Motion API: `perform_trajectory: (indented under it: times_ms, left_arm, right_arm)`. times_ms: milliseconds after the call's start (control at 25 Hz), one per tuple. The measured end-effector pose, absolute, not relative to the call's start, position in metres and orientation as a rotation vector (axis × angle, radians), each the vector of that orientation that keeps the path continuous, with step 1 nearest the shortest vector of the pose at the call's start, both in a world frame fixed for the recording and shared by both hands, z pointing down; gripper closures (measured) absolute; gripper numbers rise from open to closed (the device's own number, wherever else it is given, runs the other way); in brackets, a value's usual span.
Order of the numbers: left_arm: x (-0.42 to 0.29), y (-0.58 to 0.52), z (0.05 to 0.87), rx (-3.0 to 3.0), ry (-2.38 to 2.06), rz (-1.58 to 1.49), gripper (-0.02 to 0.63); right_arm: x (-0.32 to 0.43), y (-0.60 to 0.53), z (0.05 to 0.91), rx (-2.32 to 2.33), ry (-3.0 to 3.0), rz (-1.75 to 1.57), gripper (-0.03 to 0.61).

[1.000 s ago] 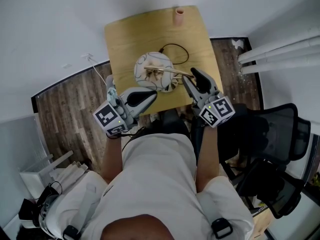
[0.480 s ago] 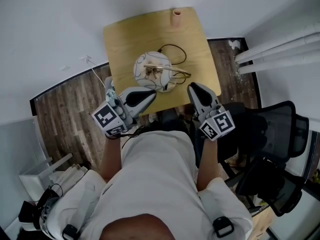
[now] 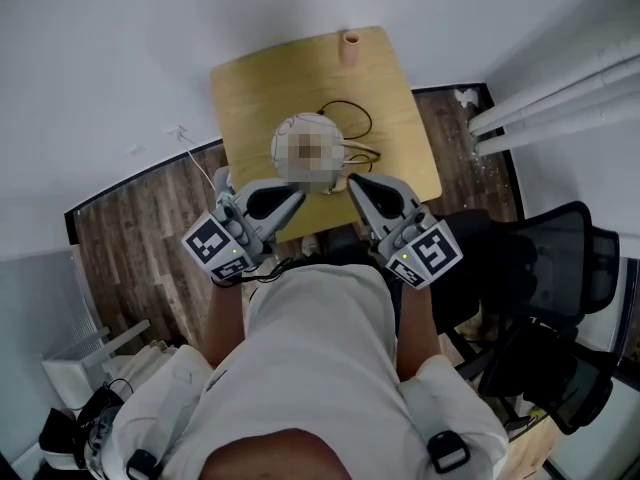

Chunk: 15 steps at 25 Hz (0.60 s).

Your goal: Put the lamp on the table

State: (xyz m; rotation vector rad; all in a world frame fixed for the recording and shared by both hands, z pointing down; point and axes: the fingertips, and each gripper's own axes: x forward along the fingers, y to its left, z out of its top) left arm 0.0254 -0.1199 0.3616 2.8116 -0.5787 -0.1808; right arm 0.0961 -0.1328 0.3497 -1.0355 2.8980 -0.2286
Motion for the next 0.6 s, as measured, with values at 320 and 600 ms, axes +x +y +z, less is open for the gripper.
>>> perform_trajectory:
  times_ms: [320, 600]
  left_arm:
    - [0.012, -0.120, 0.368, 2.783, -0.625, -0.186, 0.614]
    - [0.008, -0.121, 0.372, 2.778, -0.634, -0.169, 0.614]
  right_arm:
    - [0.079, -0.130, 0.359, -0.999, 2.909, -0.278, 0.578]
    - [0.071, -0.132, 0.357, -0.973, 2.929, -0.265, 0.578]
